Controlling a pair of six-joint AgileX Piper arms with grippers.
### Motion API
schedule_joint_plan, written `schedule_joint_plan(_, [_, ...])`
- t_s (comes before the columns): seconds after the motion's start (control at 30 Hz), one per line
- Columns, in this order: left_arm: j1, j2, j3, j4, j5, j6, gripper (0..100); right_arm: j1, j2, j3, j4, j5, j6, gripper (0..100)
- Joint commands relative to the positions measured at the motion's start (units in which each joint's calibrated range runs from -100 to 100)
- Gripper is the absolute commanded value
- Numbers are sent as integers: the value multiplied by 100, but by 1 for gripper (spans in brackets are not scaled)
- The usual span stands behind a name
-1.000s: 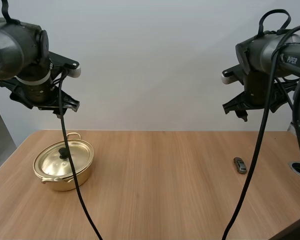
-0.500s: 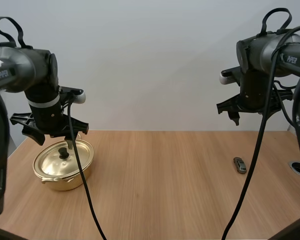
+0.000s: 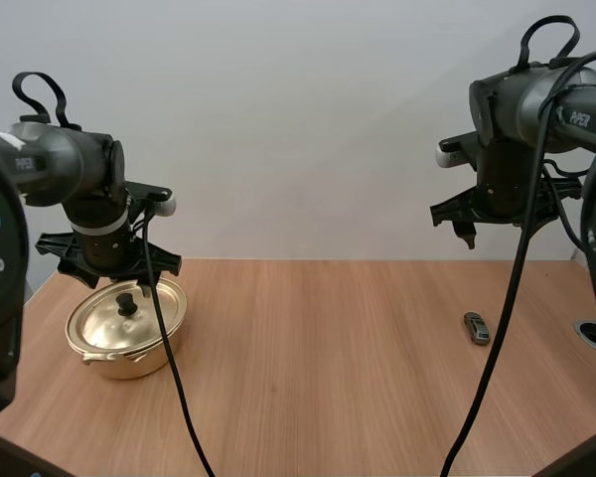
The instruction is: Open the pot, put the car inside, and close it
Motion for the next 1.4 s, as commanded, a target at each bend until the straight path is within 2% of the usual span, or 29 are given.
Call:
schedule_joint_plan(0.0, [-3,173,3,2,1,-5,100,0,-1,3,-14,-15,2,100])
schedule_joint_plan(0.27, [-3,840,3,77,-170,-5,100,0,-1,3,-86,-15,2,100])
schedule_joint_plan(0.6, [-3,995,14,77,-492,130,100,0,-1,3,-86,-70,-38,100])
schedule_joint_plan(0.63, [-3,995,14,77,-492,144,96,0,-1,3,-86,-83,-77,100])
schedule_joint_plan(0.67, [-3,995,14,77,-453,106,67,0,-1,3,-86,-100,-86,100])
schedule_joint_plan(0.73, [-3,995,14,77,-383,-161,3,0,-1,3,-86,-100,-86,100])
schedule_joint_plan(1.0, [-3,995,-10,77,-485,-261,0,0,-1,3,-86,-88,-89,100])
schedule_joint_plan(1.2, [-3,726,-308,77,-113,-261,0,0,-1,3,-175,-165,-112,100])
schedule_joint_plan(1.3, [-3,352,-541,77,-26,-261,0,0,60,3,-29,-352,-112,100])
schedule_joint_plan(1.37, [-3,63,-706,49,30,-261,0,-6,174,16,297,-251,-112,100])
